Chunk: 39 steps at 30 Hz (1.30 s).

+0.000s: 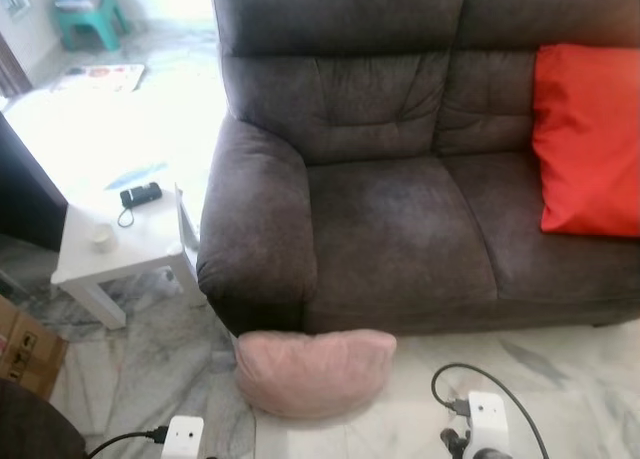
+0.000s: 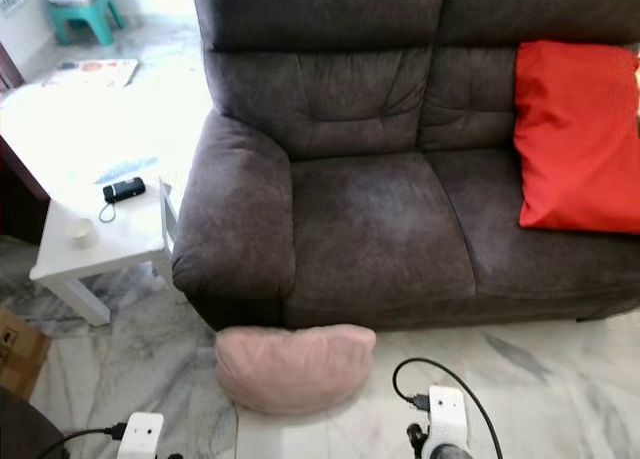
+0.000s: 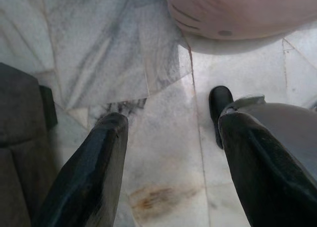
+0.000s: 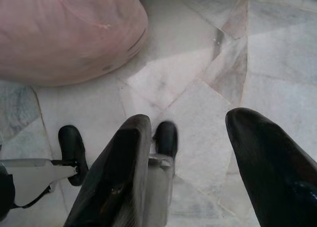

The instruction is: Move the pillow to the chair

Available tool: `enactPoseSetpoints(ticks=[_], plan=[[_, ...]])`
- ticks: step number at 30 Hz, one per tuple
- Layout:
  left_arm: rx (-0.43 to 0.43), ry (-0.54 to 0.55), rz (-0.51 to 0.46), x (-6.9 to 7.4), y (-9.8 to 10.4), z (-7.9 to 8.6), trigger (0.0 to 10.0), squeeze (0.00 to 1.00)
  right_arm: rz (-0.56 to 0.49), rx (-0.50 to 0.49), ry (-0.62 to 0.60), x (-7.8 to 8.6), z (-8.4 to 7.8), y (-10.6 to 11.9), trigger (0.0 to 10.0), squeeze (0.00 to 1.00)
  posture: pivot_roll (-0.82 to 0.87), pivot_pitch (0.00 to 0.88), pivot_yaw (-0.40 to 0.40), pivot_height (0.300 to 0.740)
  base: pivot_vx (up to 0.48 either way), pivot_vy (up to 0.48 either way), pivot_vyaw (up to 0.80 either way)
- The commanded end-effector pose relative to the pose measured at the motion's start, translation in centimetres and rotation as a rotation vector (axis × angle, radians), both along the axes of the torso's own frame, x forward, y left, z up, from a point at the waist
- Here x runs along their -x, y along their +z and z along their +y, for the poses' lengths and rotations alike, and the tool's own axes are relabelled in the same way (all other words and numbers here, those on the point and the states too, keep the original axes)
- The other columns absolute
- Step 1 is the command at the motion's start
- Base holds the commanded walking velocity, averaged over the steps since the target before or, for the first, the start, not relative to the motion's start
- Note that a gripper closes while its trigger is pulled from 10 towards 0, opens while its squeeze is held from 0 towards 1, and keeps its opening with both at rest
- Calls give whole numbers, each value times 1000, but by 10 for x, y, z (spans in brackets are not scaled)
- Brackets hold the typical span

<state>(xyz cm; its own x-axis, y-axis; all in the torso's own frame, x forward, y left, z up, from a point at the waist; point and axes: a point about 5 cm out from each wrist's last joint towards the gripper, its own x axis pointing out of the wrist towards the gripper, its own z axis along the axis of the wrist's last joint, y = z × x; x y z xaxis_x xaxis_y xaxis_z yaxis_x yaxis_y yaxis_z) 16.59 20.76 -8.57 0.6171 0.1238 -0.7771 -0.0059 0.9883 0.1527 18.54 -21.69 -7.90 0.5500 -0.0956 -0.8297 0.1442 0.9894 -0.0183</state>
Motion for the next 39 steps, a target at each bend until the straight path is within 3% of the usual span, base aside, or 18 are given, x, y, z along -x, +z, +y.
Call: enactPoseSetpoints(ticks=[1,17,23,28,39], plan=[[16,0,22,7,-4,-3,10000,0,-1,2,1,2,-2,0,10000,0,68,103,1,740,0,0,0],[35,42,-10,7,-2,0,10000,0,-19,6,45,-1,-2,1,10000,0,68,109,-1,740,0,0,0],[31,43,-11,7,-2,1,10000,0,-21,-3,49,-1,-1,1,10000,0,68,108,-1,740,0,0,800],[30,44,-12,7,-2,0,10000,0,-25,-20,21,0,-1,1,10000,0,69,106,-1,740,0,0,0],[29,42,-2,7,-3,-1,10000,0,-23,-21,22,1,-1,1,10000,0,70,94,-3,740,248,0,0]])
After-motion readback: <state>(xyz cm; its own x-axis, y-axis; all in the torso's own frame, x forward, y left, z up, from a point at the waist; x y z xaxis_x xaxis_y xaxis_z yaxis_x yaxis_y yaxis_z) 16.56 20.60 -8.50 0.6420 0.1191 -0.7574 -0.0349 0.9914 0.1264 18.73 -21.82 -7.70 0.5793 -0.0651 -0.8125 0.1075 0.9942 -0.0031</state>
